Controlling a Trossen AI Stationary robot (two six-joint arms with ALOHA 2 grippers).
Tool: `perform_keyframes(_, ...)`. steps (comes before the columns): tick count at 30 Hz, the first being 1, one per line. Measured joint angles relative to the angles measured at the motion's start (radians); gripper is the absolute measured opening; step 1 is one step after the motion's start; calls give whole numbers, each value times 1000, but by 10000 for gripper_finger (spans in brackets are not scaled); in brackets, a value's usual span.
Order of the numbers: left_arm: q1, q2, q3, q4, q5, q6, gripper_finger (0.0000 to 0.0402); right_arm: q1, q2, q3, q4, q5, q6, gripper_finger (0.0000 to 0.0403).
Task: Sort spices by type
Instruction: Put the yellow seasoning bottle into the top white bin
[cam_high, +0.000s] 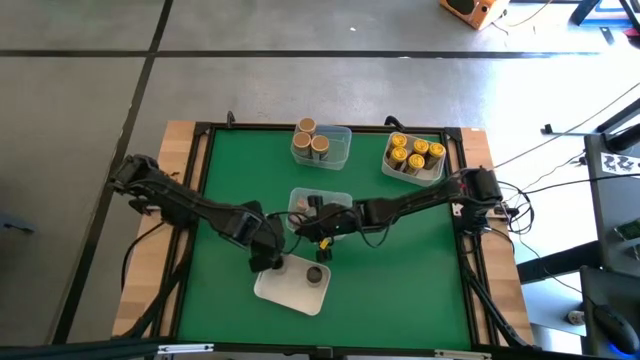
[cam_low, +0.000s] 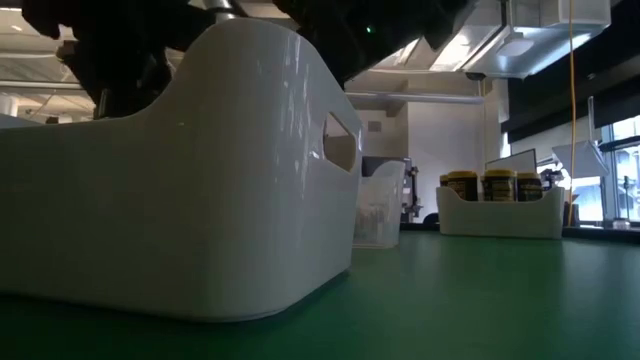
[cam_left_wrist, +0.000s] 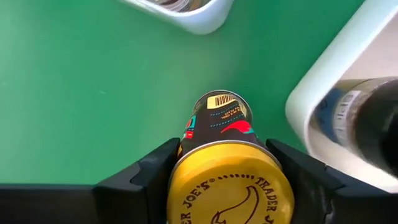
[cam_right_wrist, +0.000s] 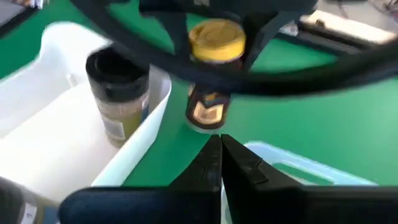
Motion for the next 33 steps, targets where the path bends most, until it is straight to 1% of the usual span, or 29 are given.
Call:
perform_keyframes(4, 12, 1, -18, 31, 4, 17, 247, 0, 8, 0, 2, 0, 0, 7)
perform_keyframes(7, 12, 1, -18, 44, 3, 32, 258, -1, 12, -1, -6, 0, 0, 7)
perform_keyframes(10, 12, 1, -18, 54, 3, 43, 262, -1, 12, -1, -3, 0, 0, 7)
perform_keyframes(17, 12, 1, -18, 54, 3, 10, 265, -1, 12, -1, -6, -6, 0, 8)
perform_keyframes(20, 13, 1, -18, 69, 4, 3, 267, -1, 12, -1, -4, -8, 0, 18)
perform_keyframes(23, 14, 1, -14, 70, 11, -6, 278, 0, 12, -1, 1, -8, 0, 52)
perform_keyframes(28, 14, 1, 6, 65, 12, 3, 313, 0, 12, -1, 9, -8, 8, 143)
perform_keyframes(31, 11, 1, 39, 31, 12, 13, 321, 0, 12, -1, 33, -8, 8, 196)
perform_keyframes(33, 4, 1, 64, -7, 11, 12, 322, -1, 12, -1, 40, -8, 8, 225)
